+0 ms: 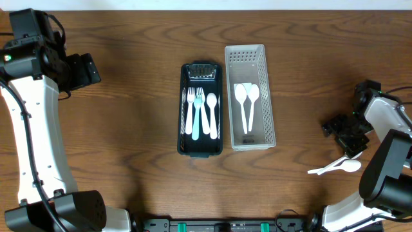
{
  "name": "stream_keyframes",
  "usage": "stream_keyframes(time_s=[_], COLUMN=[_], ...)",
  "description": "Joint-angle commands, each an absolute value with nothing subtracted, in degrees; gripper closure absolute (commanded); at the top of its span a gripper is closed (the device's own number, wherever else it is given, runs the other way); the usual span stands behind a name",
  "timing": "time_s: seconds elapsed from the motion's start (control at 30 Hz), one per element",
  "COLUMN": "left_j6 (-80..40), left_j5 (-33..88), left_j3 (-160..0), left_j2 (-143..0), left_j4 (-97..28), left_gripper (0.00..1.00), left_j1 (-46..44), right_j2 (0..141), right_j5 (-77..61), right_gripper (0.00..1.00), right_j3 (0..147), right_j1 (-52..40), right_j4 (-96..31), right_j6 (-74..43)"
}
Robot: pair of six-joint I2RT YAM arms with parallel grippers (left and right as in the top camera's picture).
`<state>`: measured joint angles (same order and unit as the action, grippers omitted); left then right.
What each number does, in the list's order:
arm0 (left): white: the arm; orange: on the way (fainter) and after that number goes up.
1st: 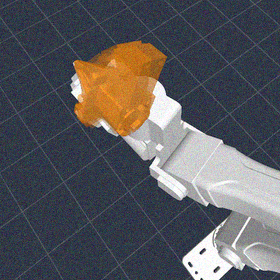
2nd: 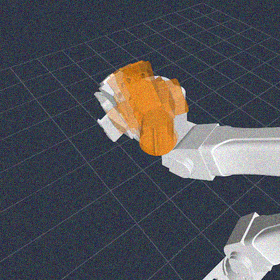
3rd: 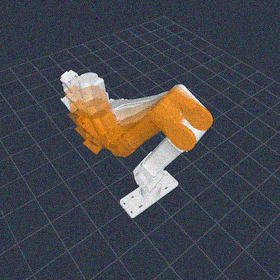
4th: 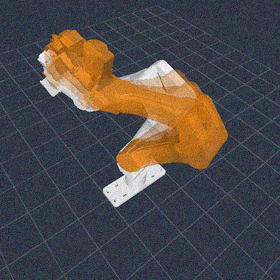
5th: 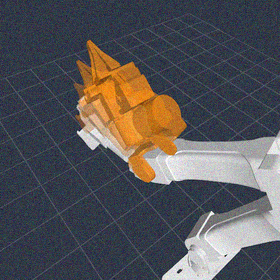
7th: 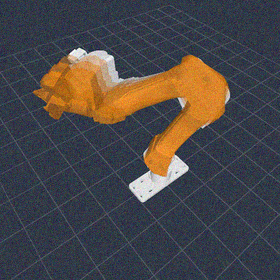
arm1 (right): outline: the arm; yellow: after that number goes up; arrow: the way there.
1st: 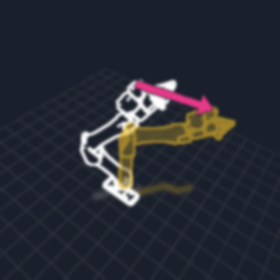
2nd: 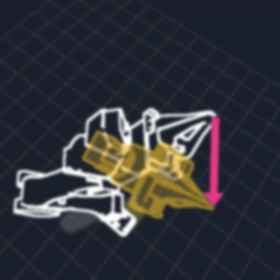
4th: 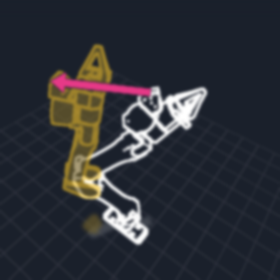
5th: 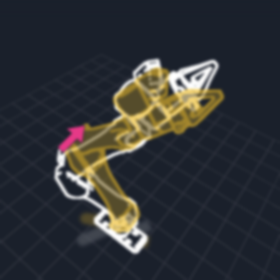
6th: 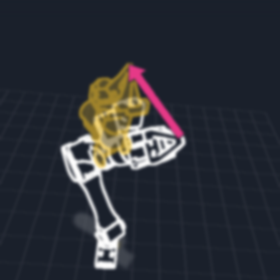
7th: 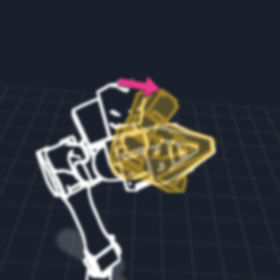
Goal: Pack container
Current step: 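Move the right gripper to the third white spoon and grasp it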
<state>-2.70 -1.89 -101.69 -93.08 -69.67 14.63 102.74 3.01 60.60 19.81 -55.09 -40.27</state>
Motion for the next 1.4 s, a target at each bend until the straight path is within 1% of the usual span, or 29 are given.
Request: stream_keyframes(time_s=[0.0, 0.23, 0.5, 1.17, 1.23, 1.37], left_j6=[-1.69, -1.69, -1.72, -1.69, -1.72, -1.69], left_j5=[-2.17, -2.17, -2.17, -2.17, -2.17, -2.17], left_j3=[-101.32, -101.32, -101.32, -101.32, -101.32, -101.32], left_j2=[-93.69, -93.82, -94.17, -94.17, -94.17, -94.17], left_j4=[-69.8, -69.78, -69.82, -69.8, -69.8, -69.8], left_gripper=[0.02, 0.02, 0.02, 0.02, 0.02, 0.02], left_j1=[14.72, 14.72, 14.72, 14.72, 14.72, 14.72], right_j2=[102.98, 102.98, 102.98, 103.0, 103.0, 103.09], right_j5=[2.63, 0.82, 4.27, 2.74, 2.74, 2.74], right_gripper=[0.21, 0.21, 0.2, 0.18, 0.2, 0.32], right_j3=[60.36, 60.36, 60.07, 55.09, 54.92, 54.28], right_j1=[21.17, 22.72, 23.07, 22.87, 22.7, 22.28], right_j4=[-56.31, -58.43, -58.3, -45.5, -44.86, -43.83], right_j6=[-38.17, -37.39, -37.63, -36.97, -36.99, -37.01])
